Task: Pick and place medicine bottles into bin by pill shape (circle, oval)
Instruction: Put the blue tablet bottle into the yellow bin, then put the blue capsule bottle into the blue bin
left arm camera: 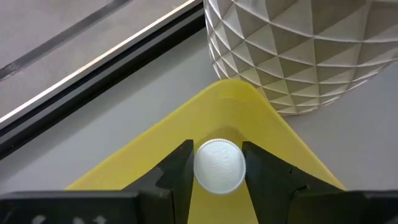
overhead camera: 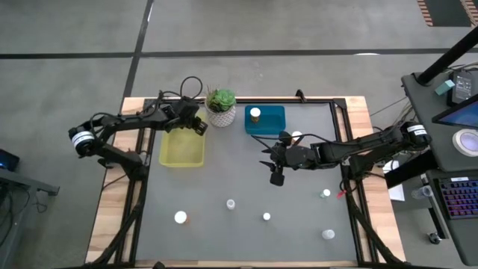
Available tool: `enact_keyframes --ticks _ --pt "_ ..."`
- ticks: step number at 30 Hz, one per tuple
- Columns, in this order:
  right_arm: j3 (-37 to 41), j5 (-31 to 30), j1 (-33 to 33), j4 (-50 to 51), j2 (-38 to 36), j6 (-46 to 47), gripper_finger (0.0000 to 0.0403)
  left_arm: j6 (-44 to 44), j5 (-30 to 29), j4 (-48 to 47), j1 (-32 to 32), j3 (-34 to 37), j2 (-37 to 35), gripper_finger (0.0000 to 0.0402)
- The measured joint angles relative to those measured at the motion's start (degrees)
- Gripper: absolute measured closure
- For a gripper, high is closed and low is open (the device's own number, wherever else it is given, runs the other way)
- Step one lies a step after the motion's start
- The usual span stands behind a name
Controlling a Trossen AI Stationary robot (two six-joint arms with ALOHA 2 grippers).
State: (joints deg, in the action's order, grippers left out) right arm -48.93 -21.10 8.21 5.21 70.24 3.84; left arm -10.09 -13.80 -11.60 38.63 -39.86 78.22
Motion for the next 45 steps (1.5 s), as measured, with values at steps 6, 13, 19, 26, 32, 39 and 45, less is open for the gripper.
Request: enact_keyframes --ticks 6,13,19,26,32,39,45 --pt "0.0 0.0 0.0 0.0 0.0 -0.3 0.0229 0.0 0.4 -0.2 0.0 0.0 0.0 0.0288" --pt "0.0 0.0 0.0 0.0 0.0 -0.4 0.0229 0.0 1.4 -1.0 0.0 0.0 -0.4 0.0250" --pt "0.0 0.0 0.0 0.0 0.0 -0.4 0.0229 0.2 1.4 -1.4 0.0 0.0 -0.9 0.0213" --pt "0.0 0.0 0.0 0.0 0.0 -0.4 0.0229 1.7 1.4 -7.3 -0.1 -0.4 -5.6 0.0205" --pt "0.0 0.0 0.0 0.0 0.0 -0.1 0.0229 1.6 1.6 -8.9 -2.7 -0.6 -14.5 0.0204" --pt "0.0 0.1 0.2 -0.2 0.3 2.6 0.0229 1.4 1.6 -7.8 -12.2 -0.6 -25.0 0.0204" --pt "-0.1 0.5 1.9 -1.6 2.7 2.6 0.0229 1.4 1.7 -2.3 -24.3 -0.5 -29.3 0.0204"
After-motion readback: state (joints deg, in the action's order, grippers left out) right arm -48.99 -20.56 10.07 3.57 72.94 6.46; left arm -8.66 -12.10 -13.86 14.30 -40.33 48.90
